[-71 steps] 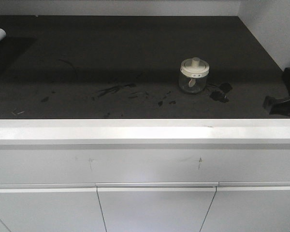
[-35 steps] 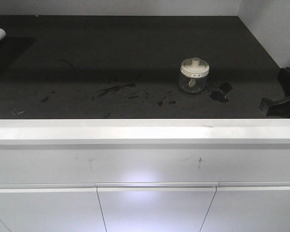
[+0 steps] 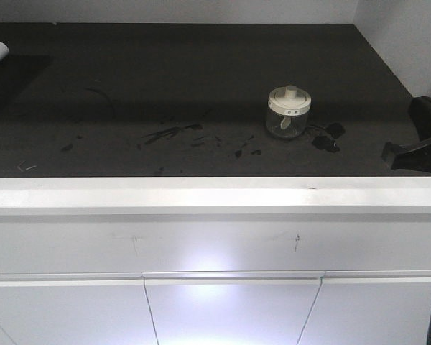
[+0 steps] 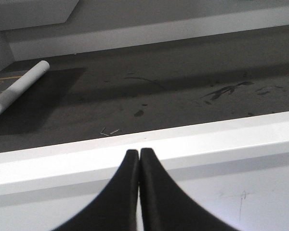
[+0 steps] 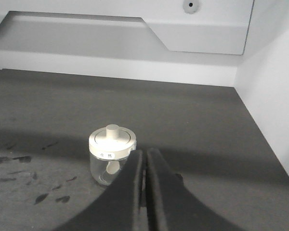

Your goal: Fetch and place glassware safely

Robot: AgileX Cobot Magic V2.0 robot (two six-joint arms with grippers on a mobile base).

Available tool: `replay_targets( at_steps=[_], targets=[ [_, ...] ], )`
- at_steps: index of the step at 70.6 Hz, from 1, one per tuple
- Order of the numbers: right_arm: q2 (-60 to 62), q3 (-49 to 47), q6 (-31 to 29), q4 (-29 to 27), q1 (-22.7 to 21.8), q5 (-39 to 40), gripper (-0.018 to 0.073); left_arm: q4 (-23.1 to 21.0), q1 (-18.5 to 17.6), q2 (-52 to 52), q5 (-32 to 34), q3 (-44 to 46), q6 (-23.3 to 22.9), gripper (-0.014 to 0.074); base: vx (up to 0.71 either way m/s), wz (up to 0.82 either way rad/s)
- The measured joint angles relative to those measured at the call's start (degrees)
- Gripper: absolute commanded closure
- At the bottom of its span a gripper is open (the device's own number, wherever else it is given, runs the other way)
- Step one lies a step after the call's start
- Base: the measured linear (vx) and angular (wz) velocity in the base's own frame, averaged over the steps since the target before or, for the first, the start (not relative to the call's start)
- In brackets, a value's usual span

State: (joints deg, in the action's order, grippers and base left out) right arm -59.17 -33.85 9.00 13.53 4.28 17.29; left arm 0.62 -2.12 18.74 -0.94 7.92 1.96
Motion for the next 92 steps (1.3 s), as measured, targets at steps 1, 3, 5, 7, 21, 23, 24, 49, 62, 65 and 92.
replay_targets(
  at_steps=[1, 3, 5, 7, 21, 23, 24, 49, 62, 65, 92],
  targets=[
    [-0.33, 0.0, 0.0, 0.0, 0.0, 0.41, 0.0557, 0.0, 0.0, 0.0, 0.0, 0.0, 0.0, 0.0603, 0.0, 0.0],
    [-1.05, 0.0, 0.0, 0.0, 0.0, 1.2, 0.0554, 0.0, 0.0, 0.0, 0.0, 0.0, 0.0, 0.0603, 0.0, 0.0],
    [-1.85, 0.0, 0.0, 0.0, 0.0, 2.02, 0.055, 0.0, 0.0, 0.0, 0.0, 0.0, 0.0, 0.0603, 0.0, 0.0],
    [-2.96, 0.0, 0.0, 0.0, 0.0, 3.09, 0.0546, 0.0, 0.0, 0.0, 0.0, 0.0, 0.0, 0.0603, 0.0, 0.0],
    [-10.82, -2.92, 1.71, 0.36, 0.0, 5.45, 0.0454, 0.0, 0.0, 0.0, 0.0, 0.0, 0.0, 0.0603, 0.0, 0.0],
    [-12.02, -3.86, 1.88, 0.64, 0.0, 5.5, 0.0429, 0.0, 0.0, 0.0, 0.0, 0.0, 0.0, 0.0603, 0.0, 0.0],
    [-12.64, -4.37, 1.96, 0.8, 0.0, 5.5, 0.0417, 0.0, 0.0, 0.0, 0.0, 0.0, 0.0, 0.0603, 0.0, 0.0],
    [-30.43, -20.59, 7.04, 9.33, 0.0, 6.03, 0.0063, -0.07, 0.0, 0.0, 0.0, 0.0, 0.0, 0.0603, 0.0, 0.0],
    [-39.27, -27.9, 8.25, 10.46, 0.0, 8.69, 0.006, -0.07, 0.0, 0.0, 0.0, 0.0, 0.0, 0.0603, 0.0, 0.0],
    [-41.43, -29.23, 8.4, 10.93, 0.0, 10.01, 0.006, -0.07, 0.0, 0.0, 0.0, 0.0, 0.0, 0.0603, 0.0, 0.0],
    [-54.38, -42.05, 17.88, 21.19, 0.0, 13.98, 0.006, -0.09, 0.0, 0.0, 0.0, 0.0, 0.0, 0.0603, 0.0, 0.0]
  ],
)
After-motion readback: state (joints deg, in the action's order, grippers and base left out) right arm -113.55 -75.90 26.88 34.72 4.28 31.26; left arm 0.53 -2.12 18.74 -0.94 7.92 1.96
